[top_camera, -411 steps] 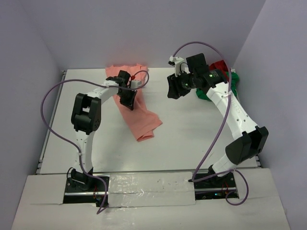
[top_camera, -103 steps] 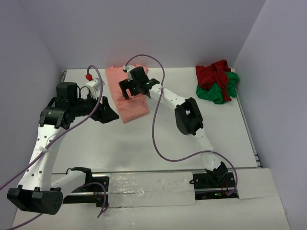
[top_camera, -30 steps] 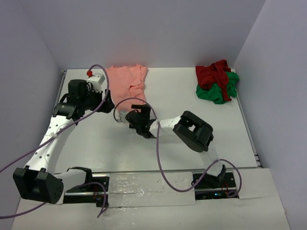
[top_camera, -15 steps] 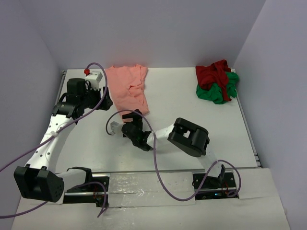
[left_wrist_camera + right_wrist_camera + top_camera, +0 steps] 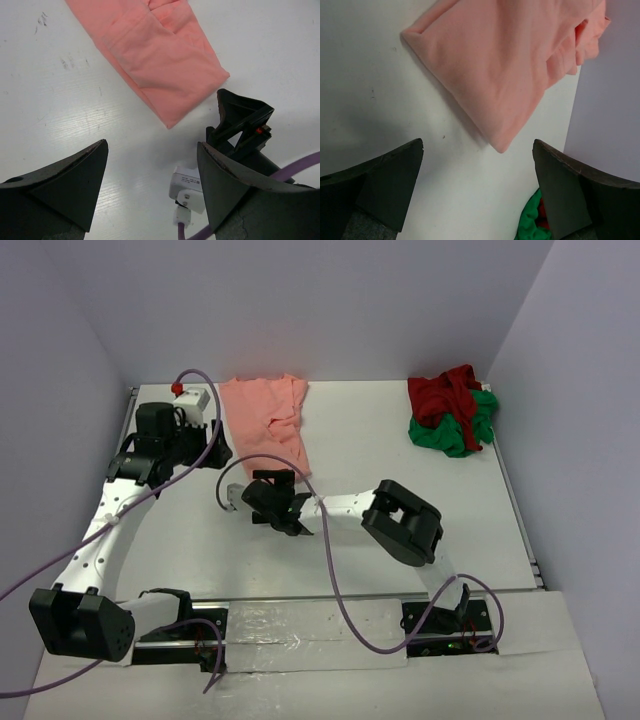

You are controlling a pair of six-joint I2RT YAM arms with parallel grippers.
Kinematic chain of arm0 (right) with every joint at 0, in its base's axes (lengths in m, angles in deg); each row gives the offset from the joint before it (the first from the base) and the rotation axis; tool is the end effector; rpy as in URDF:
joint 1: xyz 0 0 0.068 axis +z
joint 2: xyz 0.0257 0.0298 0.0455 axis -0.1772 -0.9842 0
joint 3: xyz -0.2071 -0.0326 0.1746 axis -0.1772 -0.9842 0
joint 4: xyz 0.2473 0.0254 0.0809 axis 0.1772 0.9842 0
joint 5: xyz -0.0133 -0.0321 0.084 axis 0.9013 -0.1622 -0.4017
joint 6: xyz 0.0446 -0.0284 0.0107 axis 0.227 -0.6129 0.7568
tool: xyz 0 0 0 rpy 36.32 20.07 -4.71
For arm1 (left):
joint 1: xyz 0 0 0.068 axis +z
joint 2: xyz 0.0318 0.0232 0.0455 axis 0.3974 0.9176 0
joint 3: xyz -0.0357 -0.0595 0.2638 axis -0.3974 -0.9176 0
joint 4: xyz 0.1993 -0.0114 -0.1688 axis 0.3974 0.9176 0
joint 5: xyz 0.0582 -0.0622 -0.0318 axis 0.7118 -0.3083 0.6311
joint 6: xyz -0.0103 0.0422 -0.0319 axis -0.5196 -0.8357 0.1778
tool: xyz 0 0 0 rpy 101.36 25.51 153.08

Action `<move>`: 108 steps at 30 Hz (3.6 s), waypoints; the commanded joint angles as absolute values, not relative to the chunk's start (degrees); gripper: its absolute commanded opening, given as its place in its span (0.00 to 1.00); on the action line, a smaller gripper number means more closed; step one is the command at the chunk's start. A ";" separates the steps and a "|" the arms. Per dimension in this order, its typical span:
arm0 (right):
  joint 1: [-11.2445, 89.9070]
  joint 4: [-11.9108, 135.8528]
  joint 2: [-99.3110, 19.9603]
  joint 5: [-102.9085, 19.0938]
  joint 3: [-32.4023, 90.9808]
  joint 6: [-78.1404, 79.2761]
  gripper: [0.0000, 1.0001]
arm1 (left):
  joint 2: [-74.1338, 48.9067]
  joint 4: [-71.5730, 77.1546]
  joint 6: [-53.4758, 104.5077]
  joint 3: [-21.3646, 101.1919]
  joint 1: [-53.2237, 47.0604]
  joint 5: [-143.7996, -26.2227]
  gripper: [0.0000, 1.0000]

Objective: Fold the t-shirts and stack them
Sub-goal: Fold the tshirt

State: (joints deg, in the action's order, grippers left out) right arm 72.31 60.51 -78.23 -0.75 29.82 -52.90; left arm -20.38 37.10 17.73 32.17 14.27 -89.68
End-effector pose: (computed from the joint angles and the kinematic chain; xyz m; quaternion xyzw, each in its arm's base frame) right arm 0.2260 0.3849 0.1479 -0.6452 0.6049 -0.2099 0.4169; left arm 0.2516 -0.0487 0.3408 0.0928 0.8797 -0.1507 0.4414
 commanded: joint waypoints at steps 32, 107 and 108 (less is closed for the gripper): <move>67.86 79.66 -81.02 -12.47 41.01 -44.57 0.96 | -24.30 36.71 17.45 34.45 17.62 -93.36 0.81; 75.00 87.31 -65.27 -10.54 38.10 -34.09 0.00 | -33.88 42.25 16.93 36.30 18.14 -97.67 0.81; 73.94 86.78 -66.60 -10.97 39.68 -34.54 0.00 | -33.62 42.07 16.92 36.21 18.14 -97.58 0.81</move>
